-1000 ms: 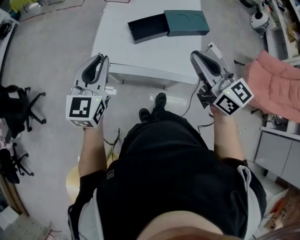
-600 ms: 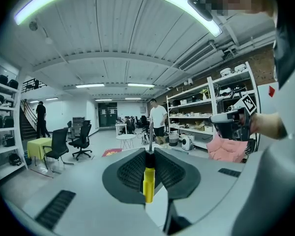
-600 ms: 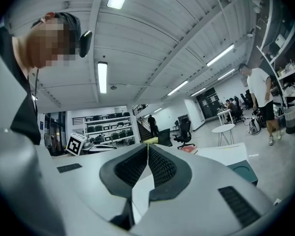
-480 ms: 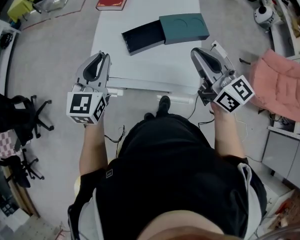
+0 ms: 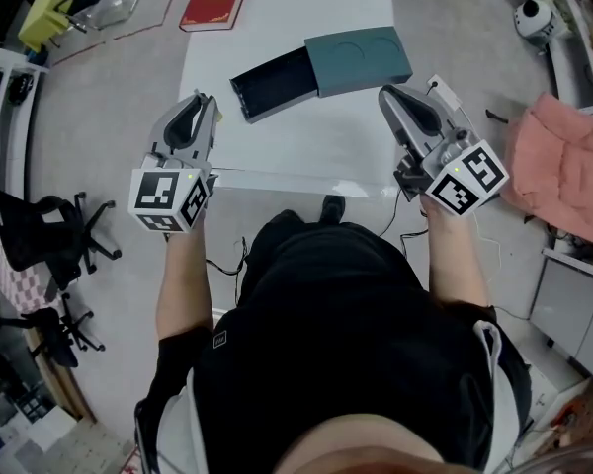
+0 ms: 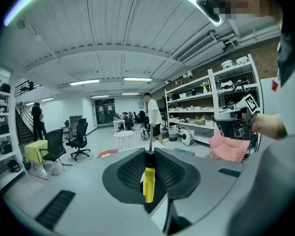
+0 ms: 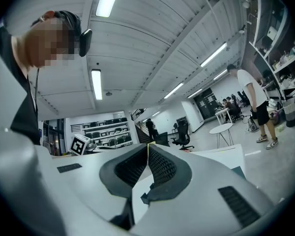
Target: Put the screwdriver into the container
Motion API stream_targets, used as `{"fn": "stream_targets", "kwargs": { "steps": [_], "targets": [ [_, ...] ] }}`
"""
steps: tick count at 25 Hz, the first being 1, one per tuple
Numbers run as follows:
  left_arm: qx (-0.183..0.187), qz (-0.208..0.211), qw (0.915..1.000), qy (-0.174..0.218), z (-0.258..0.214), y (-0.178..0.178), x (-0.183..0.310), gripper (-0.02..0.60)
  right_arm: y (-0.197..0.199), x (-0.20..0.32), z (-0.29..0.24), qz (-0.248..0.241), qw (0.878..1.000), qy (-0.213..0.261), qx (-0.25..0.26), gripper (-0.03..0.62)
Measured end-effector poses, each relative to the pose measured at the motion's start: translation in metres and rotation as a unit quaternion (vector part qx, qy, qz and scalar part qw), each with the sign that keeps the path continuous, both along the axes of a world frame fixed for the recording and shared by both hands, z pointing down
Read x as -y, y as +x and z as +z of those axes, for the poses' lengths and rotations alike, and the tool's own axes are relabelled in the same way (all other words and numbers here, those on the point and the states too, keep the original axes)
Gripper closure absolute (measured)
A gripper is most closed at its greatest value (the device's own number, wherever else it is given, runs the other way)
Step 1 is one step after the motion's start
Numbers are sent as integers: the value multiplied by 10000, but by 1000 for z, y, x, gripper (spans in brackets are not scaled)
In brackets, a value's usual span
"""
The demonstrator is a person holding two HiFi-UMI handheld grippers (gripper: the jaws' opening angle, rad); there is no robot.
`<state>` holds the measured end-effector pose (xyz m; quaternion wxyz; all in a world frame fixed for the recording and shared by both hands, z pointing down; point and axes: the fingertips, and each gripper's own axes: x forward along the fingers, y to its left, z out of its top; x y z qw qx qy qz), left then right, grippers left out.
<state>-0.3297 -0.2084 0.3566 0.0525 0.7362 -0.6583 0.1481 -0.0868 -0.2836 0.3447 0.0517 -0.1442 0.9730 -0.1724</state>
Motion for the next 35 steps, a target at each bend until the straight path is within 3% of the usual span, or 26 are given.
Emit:
{"fn": "stream_targets", "kwargs": {
  "steps": [7,12,22,35],
  "targets": [
    [156,353,9986,-375,23,10,39,517,17,16,11,293,9994,-162,41,562],
    [77,692,9961,-537,40,12,67,517,20,26,16,594,9980,-214,-36,562],
    [423,1435,9840,-972,83,5,111,517,2,42,21,1025,9939,-333,-254,562],
    [1447,2586,9405,-1664,177,5,143,517,-17,49,46,1436,9858,-626,-611,562]
  ]
}}
